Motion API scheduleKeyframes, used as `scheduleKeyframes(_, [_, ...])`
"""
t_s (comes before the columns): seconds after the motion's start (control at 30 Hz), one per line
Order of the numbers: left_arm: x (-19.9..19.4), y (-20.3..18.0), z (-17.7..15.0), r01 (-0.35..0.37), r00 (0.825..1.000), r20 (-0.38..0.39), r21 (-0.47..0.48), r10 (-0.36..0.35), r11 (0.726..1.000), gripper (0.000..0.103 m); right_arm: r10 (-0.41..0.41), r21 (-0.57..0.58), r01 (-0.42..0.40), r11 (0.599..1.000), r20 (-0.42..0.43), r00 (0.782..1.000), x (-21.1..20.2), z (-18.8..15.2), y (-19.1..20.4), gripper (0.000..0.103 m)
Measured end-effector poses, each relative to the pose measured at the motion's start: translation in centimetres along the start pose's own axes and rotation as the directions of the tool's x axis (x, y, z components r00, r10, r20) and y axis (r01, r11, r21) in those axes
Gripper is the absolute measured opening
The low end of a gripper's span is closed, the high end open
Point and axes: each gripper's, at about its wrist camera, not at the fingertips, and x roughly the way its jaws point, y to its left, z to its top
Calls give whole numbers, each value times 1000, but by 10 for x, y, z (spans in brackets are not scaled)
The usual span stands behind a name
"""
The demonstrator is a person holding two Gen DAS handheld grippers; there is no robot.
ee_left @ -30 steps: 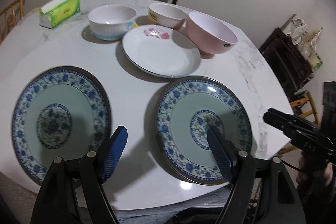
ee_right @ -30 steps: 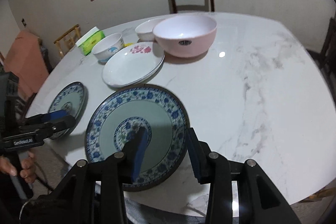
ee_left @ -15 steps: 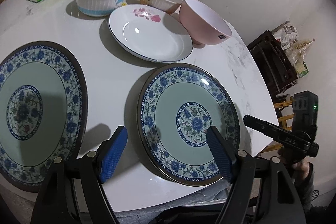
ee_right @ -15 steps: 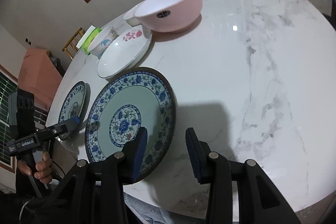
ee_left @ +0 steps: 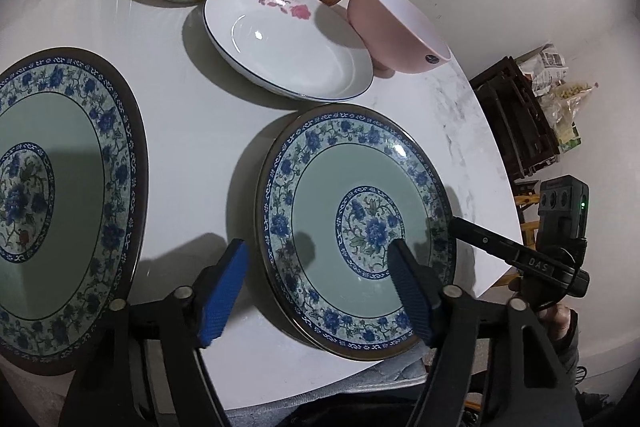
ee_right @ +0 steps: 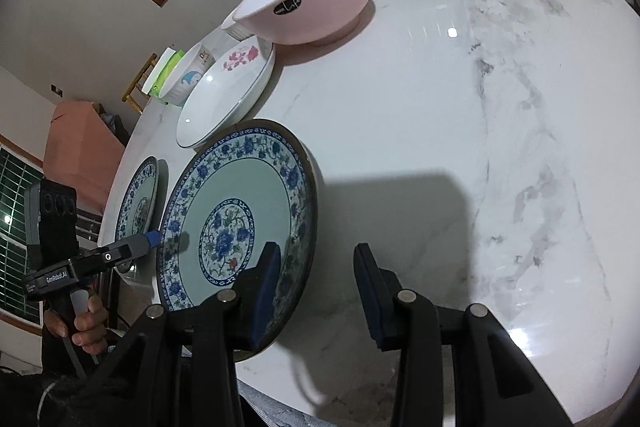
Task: Organize plates and bowls
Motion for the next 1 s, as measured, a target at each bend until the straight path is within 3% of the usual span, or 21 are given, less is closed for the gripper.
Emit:
scheduleKeyframes(0.27, [5,5,4,9,1000,-20,-23,-10,1000,55,32,12,-32,999,8,999,3,3,-3,38])
scheduleKeyframes(0.43, [13,7,4,7,999,-46,-27,-9,1000,48,60,24,-60,998,0,998,5,4,-7,23])
scheduleKeyframes(0.63, [13,7,5,-1,999,-48,-16,0,1000,41,102,38,-101,994,-21,995,13,3,-7,13])
scheduleKeyframes(0.77, [13,9,7,-24,998,-52,-12,24,1000,33,108,48,-107,993,-14,994,12,2,-8,12])
scheduleKeyframes(0.87, [13,11,7,-62,997,-51,-5,62,998,16,93,44,-93,995,-6,996,10,0,-7,13])
scheduleKeyframes(1.0, [12,11,5,-86,995,-52,7,86,996,14,71,50,-71,996,0,997,9,-2,-4,13])
